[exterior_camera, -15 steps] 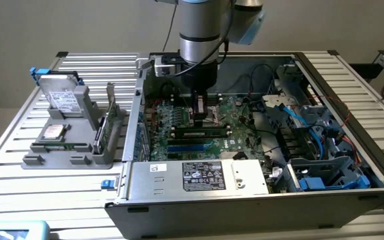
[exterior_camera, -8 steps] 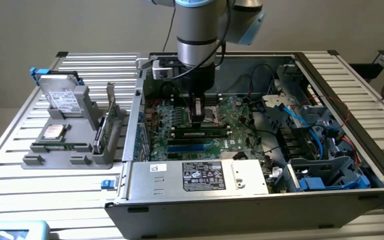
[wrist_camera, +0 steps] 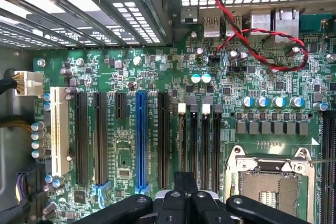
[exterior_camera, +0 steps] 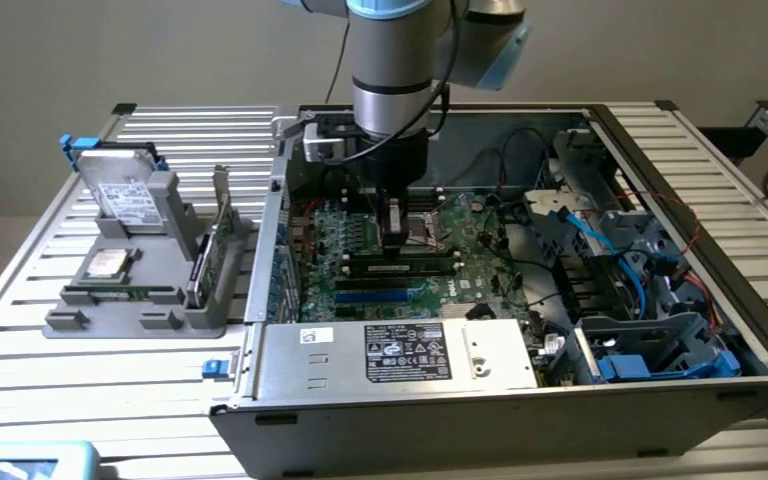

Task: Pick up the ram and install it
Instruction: 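Press down the ram until it locks into place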

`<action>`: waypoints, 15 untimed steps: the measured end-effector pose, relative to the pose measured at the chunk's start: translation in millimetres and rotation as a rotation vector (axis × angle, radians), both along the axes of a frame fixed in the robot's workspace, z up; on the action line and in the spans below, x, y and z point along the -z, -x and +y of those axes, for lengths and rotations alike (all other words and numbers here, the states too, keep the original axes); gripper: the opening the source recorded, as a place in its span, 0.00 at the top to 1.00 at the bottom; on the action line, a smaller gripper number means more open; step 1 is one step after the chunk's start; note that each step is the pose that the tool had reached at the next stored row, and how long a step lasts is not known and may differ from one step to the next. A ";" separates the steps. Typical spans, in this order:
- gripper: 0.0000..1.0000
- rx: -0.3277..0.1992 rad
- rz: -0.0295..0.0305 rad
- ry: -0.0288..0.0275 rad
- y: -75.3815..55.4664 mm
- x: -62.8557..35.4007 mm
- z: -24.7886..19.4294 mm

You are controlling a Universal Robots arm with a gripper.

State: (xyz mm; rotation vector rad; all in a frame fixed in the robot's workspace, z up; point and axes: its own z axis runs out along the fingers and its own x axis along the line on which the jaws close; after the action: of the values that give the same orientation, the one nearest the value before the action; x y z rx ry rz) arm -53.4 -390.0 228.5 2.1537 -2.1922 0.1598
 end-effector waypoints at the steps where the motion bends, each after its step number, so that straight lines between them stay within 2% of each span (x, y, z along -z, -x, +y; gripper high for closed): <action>1: 0.89 0.000 -0.0001 -0.0002 0.1 0.7 0.0; 11: 0.89 0.000 0.0002 -0.0003 0.2 4.9 0.0; 13: 0.89 0.000 -0.0013 -0.0025 -0.1 2.3 0.3; 15: 0.89 0.000 0.0000 -0.0005 -1.4 -2.1 0.0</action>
State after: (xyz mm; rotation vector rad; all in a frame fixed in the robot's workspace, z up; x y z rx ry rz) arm -52.0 -390.0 230.7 2.1538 -2.1927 0.1592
